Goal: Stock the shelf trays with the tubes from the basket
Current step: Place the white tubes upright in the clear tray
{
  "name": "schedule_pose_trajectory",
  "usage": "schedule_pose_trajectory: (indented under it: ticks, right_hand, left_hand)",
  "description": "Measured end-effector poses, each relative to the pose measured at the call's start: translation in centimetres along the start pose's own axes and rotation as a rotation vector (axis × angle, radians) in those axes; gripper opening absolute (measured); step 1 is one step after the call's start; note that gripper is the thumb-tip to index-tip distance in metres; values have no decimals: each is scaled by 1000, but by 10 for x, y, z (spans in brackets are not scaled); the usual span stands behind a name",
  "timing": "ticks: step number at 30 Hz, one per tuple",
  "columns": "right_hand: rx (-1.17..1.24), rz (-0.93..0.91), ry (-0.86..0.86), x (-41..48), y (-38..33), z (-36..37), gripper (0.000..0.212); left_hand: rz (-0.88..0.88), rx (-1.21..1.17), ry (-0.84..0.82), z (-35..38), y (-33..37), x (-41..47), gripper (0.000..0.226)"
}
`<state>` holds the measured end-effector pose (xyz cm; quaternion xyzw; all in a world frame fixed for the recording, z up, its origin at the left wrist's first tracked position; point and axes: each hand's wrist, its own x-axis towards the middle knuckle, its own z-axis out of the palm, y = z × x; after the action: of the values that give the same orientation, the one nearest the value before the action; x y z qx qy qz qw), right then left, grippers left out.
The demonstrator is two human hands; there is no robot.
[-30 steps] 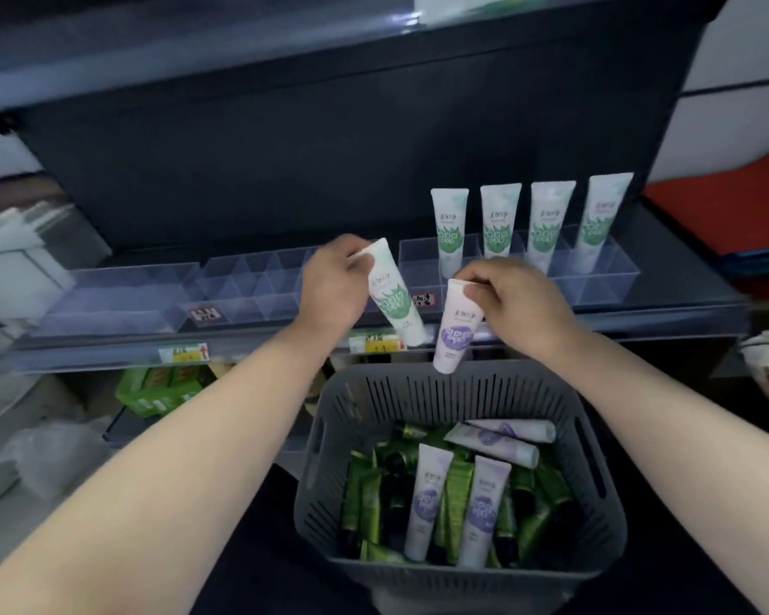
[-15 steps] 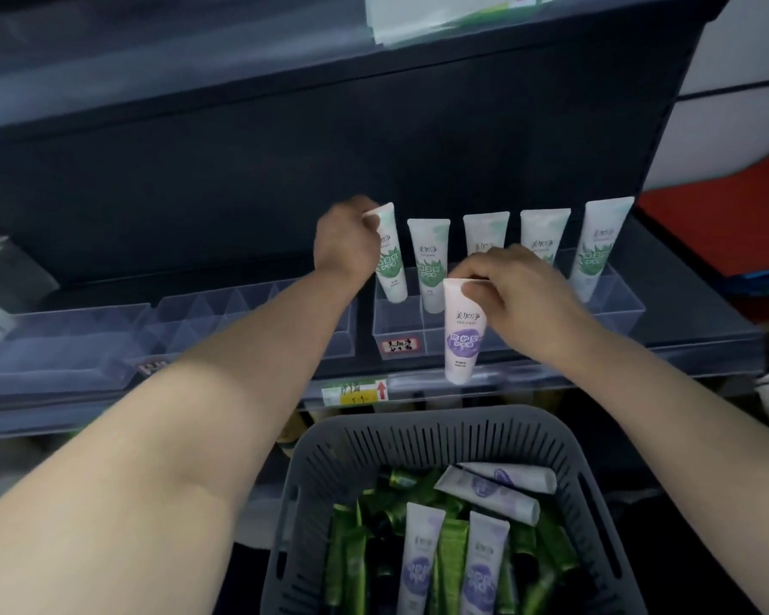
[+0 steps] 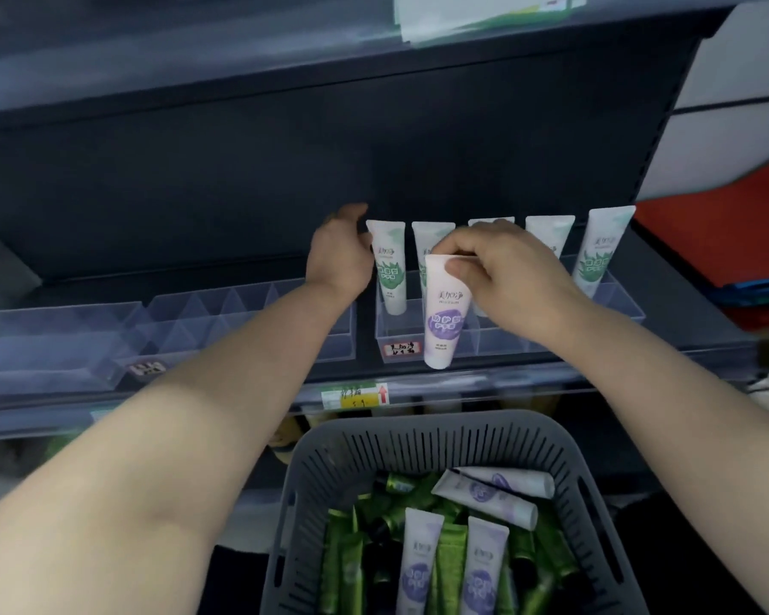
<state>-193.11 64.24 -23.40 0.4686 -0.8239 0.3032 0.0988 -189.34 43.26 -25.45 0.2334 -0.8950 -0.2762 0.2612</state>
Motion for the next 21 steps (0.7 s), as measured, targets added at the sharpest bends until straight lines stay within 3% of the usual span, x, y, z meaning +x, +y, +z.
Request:
schedule_pose_trajectory:
  ticks: [3, 9, 21]
  right_hand:
    - [-17, -14, 67, 12, -12, 1, 19]
    - [-106, -19, 170, 34, -28, 16, 19]
    - [-229, -26, -48, 38, -28, 60, 24]
  left_hand:
    - [67, 75, 12, -14, -6, -21, 41]
    - [218, 304, -122, -34, -20, -58, 37]
    - [227, 317, -164, -43, -28, -85, 34]
